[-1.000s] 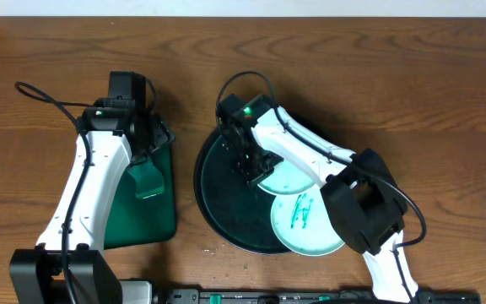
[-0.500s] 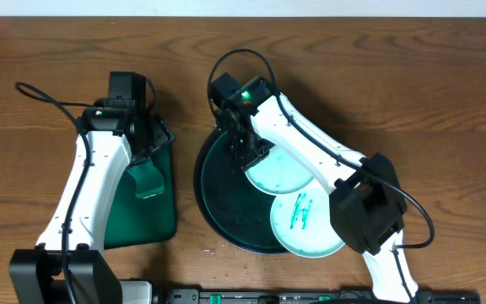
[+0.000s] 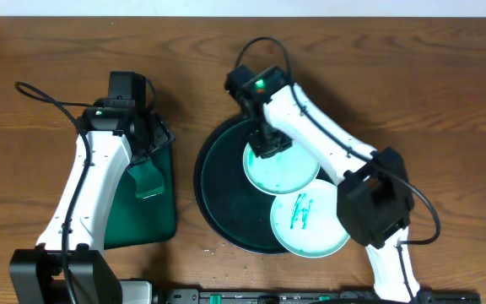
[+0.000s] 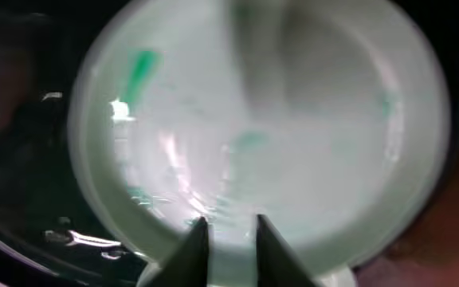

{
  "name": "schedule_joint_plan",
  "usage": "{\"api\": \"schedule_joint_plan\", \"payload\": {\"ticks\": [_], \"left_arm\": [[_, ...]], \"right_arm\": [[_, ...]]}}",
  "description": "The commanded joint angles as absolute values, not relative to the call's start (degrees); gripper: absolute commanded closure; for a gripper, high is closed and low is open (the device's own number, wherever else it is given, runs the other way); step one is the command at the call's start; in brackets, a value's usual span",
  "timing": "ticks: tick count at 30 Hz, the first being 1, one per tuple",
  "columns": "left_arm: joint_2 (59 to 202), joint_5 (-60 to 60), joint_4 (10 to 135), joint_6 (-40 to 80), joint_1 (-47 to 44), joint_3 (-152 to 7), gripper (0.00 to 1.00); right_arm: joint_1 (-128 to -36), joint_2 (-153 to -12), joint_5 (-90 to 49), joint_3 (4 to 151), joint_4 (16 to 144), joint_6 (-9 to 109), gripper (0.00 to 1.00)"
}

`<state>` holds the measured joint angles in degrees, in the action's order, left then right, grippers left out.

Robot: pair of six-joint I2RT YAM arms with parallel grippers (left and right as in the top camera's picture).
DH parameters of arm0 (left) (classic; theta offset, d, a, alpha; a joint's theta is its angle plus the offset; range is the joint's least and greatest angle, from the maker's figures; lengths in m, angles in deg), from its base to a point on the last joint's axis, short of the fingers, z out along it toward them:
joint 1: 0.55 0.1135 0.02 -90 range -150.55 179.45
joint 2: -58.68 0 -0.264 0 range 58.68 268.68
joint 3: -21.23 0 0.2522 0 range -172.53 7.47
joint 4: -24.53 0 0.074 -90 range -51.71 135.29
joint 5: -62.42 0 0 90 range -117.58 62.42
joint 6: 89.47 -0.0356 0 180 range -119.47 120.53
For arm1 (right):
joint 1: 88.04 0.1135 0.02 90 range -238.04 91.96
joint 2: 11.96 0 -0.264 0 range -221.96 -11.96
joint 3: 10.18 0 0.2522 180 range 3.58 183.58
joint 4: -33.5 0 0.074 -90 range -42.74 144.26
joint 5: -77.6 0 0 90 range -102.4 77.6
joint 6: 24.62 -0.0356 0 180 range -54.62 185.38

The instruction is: Clean dirty plates on tray and stack at the side

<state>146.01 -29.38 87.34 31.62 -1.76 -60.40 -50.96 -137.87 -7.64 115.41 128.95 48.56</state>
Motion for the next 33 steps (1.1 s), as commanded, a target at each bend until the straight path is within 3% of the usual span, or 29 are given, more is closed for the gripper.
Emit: {"api": "schedule_joint_plan", "payload": {"ticks": [1, 5, 8, 10, 12, 16, 23, 33], "left_arm": [[145.88, -29.47, 87.24, 31.25, -1.48, -61.24, 0.18], [145.88, -29.47, 87.24, 31.25, -1.48, -61.24, 0.18], [145.88, -29.47, 87.24, 31.25, -1.48, -61.24, 0.18], [145.88, -29.47, 87.24, 31.25, -1.48, -61.24, 0.18], [145.88, -29.47, 87.24, 31.25, -1.48, -61.24, 0.18], [145.88, -29.47, 87.24, 31.23, -1.48, -61.24, 0.18], [145.88, -29.47, 87.26, 31.23, -1.48, -61.24, 0.18], [145.88, -29.47, 87.28, 31.23, -1.48, -61.24, 0.18]], "right_arm": [[-54.02, -138.24, -3.82, 116.66, 130.44, 41.26, 0.87], [-56.77, -138.24, -3.21, 116.66, 131.92, 40.12, 0.83], [-58.28, -138.24, -3.23, 116.29, 132.21, 40.14, 0.70], [-59.17, -138.24, -3.23, 115.87, 132.32, 40.69, 0.70], [-59.96, -138.24, -3.25, 115.08, 131.94, 41.96, 0.78], [-61.10, -138.24, -3.23, 112.94, 130.61, 44.89, 0.82], [-63.31, -138.24, -4.28, 109.79, 127.57, 51.84, 0.75], [-63.81, -138.26, -3.66, 109.51, 123.97, 59.99, 0.74]]}}
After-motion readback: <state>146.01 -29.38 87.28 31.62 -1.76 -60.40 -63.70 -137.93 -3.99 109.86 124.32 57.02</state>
